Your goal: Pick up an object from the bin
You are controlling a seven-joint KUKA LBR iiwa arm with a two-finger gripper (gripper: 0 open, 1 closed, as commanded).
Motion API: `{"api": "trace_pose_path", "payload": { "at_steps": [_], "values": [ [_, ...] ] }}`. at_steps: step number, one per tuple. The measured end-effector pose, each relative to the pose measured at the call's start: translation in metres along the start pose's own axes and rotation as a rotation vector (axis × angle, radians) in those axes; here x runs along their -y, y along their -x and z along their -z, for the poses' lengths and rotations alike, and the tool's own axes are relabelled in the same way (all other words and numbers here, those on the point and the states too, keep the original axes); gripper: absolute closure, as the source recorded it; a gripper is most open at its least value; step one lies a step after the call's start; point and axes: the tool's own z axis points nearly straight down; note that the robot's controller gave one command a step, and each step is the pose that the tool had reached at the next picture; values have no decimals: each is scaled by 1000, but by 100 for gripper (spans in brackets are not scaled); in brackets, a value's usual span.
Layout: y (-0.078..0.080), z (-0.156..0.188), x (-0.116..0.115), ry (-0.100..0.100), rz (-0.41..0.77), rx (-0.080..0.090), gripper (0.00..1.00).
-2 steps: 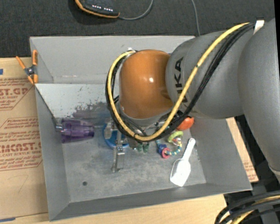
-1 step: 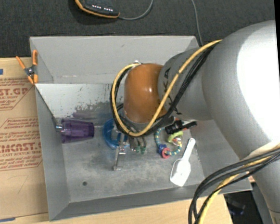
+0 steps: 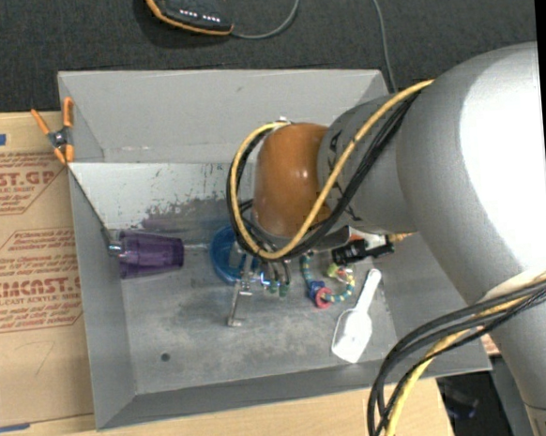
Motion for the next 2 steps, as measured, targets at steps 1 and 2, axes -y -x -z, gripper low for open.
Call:
{"api": "trace_pose_path", "payload": {
  "at_steps": [1, 2],
  "values": [
    [-6, 0, -13, -3, 81, -4, 0],
    [-28, -1, -36, 2, 30, -1, 0]
  ]
}}
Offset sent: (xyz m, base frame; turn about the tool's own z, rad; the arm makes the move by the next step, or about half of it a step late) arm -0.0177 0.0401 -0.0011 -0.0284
